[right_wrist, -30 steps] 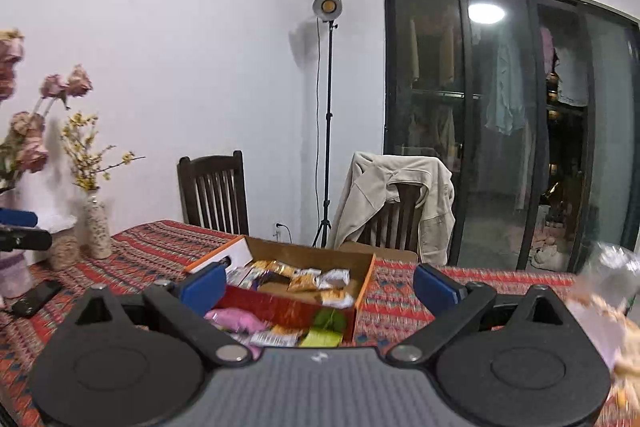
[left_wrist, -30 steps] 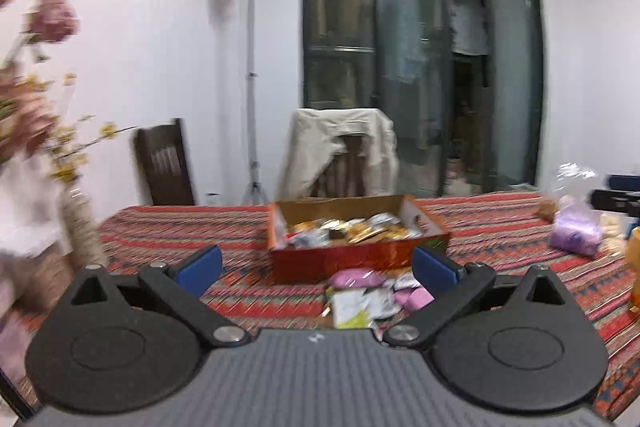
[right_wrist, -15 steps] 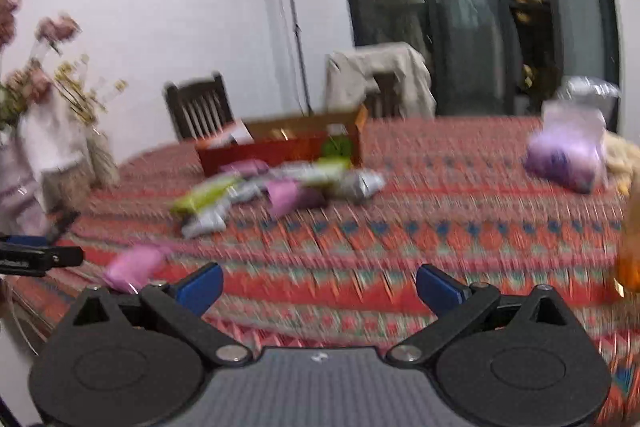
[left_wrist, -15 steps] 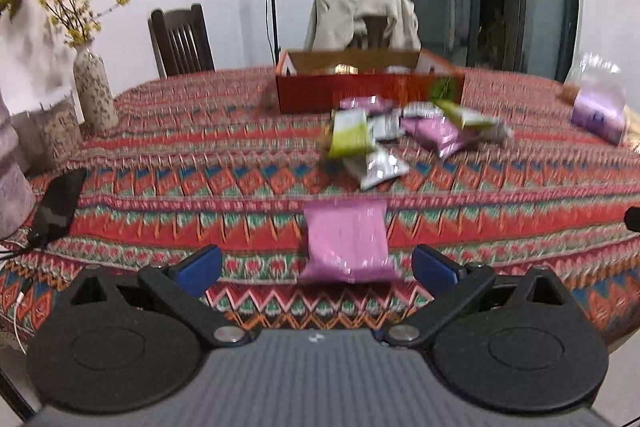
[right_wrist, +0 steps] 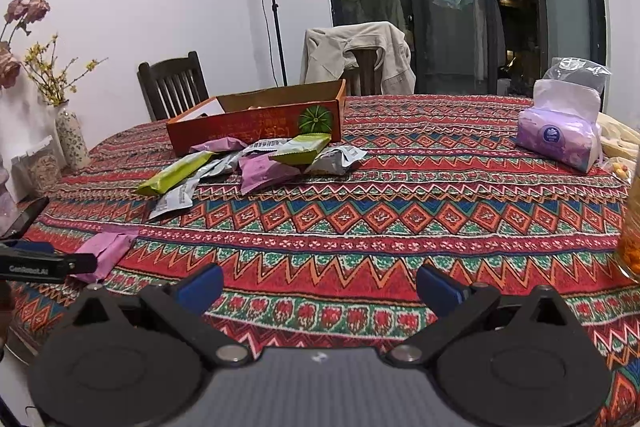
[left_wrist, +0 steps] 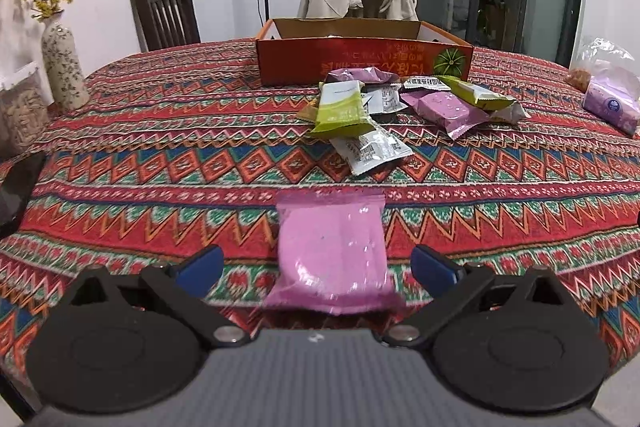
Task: Organize snacks
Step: 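Withdraw both tools and grasp a pink packet with the left tool, then grasp a white printed packet with the right tool while the left tool holds the pink packet, then carry the pink and white packets into the box and open both tools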
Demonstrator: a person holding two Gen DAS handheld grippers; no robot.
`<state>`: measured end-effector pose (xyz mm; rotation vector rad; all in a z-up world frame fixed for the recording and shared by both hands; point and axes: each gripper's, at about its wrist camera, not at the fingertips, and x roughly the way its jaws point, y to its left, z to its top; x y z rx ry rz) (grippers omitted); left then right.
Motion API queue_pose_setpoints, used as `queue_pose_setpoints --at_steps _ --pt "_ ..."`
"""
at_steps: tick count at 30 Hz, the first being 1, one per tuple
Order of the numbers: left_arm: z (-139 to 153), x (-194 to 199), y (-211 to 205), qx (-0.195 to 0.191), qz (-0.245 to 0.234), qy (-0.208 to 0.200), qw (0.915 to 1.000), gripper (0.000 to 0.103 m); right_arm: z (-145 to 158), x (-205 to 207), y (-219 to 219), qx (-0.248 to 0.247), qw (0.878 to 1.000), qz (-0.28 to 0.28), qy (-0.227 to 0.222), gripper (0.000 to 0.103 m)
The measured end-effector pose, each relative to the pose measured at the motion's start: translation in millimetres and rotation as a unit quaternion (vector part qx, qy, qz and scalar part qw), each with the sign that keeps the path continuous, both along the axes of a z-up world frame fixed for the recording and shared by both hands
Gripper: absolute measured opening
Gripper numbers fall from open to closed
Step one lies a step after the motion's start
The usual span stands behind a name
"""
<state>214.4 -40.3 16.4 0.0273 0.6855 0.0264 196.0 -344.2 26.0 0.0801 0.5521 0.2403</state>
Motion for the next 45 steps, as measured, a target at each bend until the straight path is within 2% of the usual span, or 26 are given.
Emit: queue_pose_setpoints --at_steps 2,4,5,8,11,15,18,22,25,27,28,29,30,35,39,41,45 --pt "-2.6 7.1 -1.4 0.005 -0.007 -0.001 1.0000 0.093 0.4 7.1 4.0 -0.006 1.000 0.003 0.001 0.102" --pt "-5.5 13.2 -0.9 0.010 -0.015 0.002 0.9998 0.067 0.9 16.1 7.5 -0.013 1.000 0.003 0.001 0.102" --pt "-7.0 16.6 0.9 0.005 -0.025 0.009 0.9996 0.063 0.9 21.3 8.9 -0.016 1.000 0.002 0.002 0.102" --pt "-6.2 23.0 8.3 -0.005 -0.023 0.011 0.9997 0.063 1.1 41.8 11.9 -0.033 0.999 0.005 0.004 0.101" --pt "-0.2 32.8 22.6 -0.024 0.000 0.008 0.9997 0.062 4.2 73.3 11.5 -0.060 0.998 0.011 -0.011 0.101" --pt "11.0 48.6 39.9 -0.041 0.023 -0.005 0.9989 0.062 4.7 144.4 11.3 -0.121 0.992 0.031 -0.009 0.101" --pt "16.5 59.1 43.7 -0.036 0.039 -0.014 0.9985 0.062 -1.6 201.1 16.1 -0.151 0.986 0.068 0.007 0.092" --pt "21.2 69.1 42.5 -0.038 0.037 -0.020 0.9984 0.063 -11.5 251.6 33.1 -0.189 0.974 0.128 0.004 0.092" --pt "22.6 74.4 35.9 -0.028 0.033 -0.022 0.9988 0.063 -18.4 273.8 44.1 -0.187 0.969 0.159 0.015 0.091" --pt "23.9 75.7 31.1 -0.023 0.030 -0.025 0.9990 0.063 -21.9 282.6 46.2 -0.169 0.971 0.168 0.027 0.081" --pt "25.2 75.7 28.7 -0.022 0.028 -0.026 0.9990 0.063 -20.9 284.4 43.6 -0.143 0.975 0.167 0.040 0.065" --pt "25.8 75.6 26.9 -0.021 0.027 -0.026 0.9991 0.063 -21.1 284.4 39.9 -0.118 0.978 0.166 0.051 0.047" --pt "26.0 74.6 25.0 -0.021 0.025 -0.027 0.9991 0.063 -21.3 281.3 35.3 -0.097 0.981 0.159 0.060 0.039" --pt "28.5 60.7 10.3 -0.029 0.007 -0.020 0.9994 0.063 -25.0 216.7 13.4 -0.102 0.991 0.077 0.046 0.041" --pt "31.0 42.5 -17.2 -0.052 -0.066 -0.010 0.9964 0.063 -26.4 141.4 -14.3 -0.075 0.996 0.017 0.051 0.041" --pt "31.7 36.6 -31.7 -0.047 -0.090 -0.015 0.9947 0.063 -26.9 110.3 -23.4 -0.055 0.997 0.010 0.058 0.041" --pt "32.3 29.5 -54.4 -0.042 -0.115 -0.016 0.9923 0.063 -24.6 64.5 -26.1 -0.056 0.997 0.011 0.056 0.041"
